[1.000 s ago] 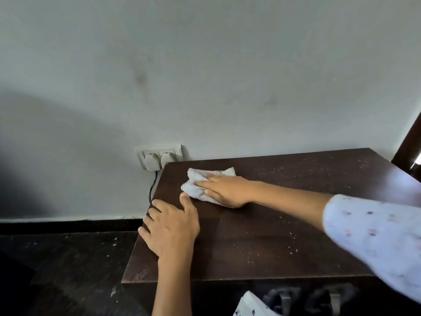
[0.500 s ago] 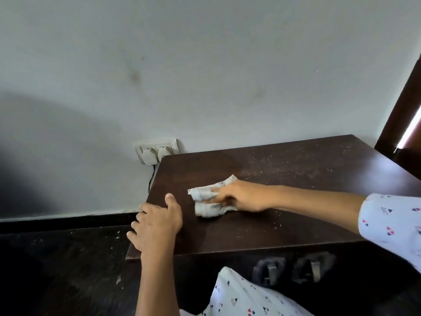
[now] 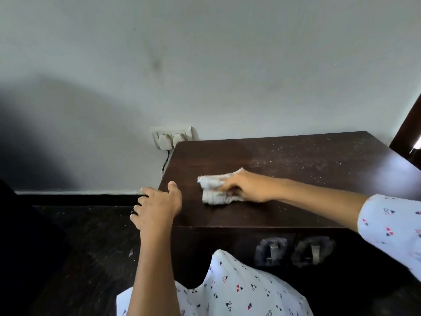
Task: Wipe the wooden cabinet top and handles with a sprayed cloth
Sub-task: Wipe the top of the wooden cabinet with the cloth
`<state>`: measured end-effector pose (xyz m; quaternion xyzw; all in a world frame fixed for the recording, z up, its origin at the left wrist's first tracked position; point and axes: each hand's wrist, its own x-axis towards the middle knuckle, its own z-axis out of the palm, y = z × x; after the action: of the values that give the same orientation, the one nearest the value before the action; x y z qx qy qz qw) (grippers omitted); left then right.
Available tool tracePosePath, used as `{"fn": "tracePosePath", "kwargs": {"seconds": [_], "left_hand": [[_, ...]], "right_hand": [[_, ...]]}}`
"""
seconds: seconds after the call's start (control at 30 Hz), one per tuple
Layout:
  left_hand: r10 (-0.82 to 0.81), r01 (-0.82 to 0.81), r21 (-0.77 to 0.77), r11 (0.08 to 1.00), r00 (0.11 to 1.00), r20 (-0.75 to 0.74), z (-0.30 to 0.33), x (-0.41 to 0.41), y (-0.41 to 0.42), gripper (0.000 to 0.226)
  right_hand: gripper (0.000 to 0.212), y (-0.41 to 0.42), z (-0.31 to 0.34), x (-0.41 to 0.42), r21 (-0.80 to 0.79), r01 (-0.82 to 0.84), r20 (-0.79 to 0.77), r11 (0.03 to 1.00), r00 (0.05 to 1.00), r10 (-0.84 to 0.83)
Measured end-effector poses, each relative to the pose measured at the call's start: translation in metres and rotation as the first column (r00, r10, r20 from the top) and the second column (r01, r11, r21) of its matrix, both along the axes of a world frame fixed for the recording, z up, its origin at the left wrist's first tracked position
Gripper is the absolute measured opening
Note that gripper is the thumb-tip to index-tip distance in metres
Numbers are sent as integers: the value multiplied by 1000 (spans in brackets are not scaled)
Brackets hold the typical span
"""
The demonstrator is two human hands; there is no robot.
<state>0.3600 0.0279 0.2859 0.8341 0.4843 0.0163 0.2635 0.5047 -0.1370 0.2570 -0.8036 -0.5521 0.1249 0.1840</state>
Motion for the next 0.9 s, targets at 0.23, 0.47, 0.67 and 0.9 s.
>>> {"fn": "tracePosePath", "kwargs": {"seconds": [0.23,0.47,0.67,0.9], "left_hand": [[3,-4,-31,1000,1000,-29,-2,-11,10,78],[-34,31,-67,997,998,-50,-6,-15,20,78],[-53,49,-68,997,997,-57,-6,-14,15,78],[-52,48,-58,997,996,-79,-8,-13,18,78]], "right_hand": [[39,39,-2,-24,6,106,41,994,993,-106],[41,-6,0,-26,-12,34,-29,999,999,-35],[38,37,-11,-39,30,111,51,993,992,-113],[43,5,0,-46,-8,50,13,999,999,-50]]}}
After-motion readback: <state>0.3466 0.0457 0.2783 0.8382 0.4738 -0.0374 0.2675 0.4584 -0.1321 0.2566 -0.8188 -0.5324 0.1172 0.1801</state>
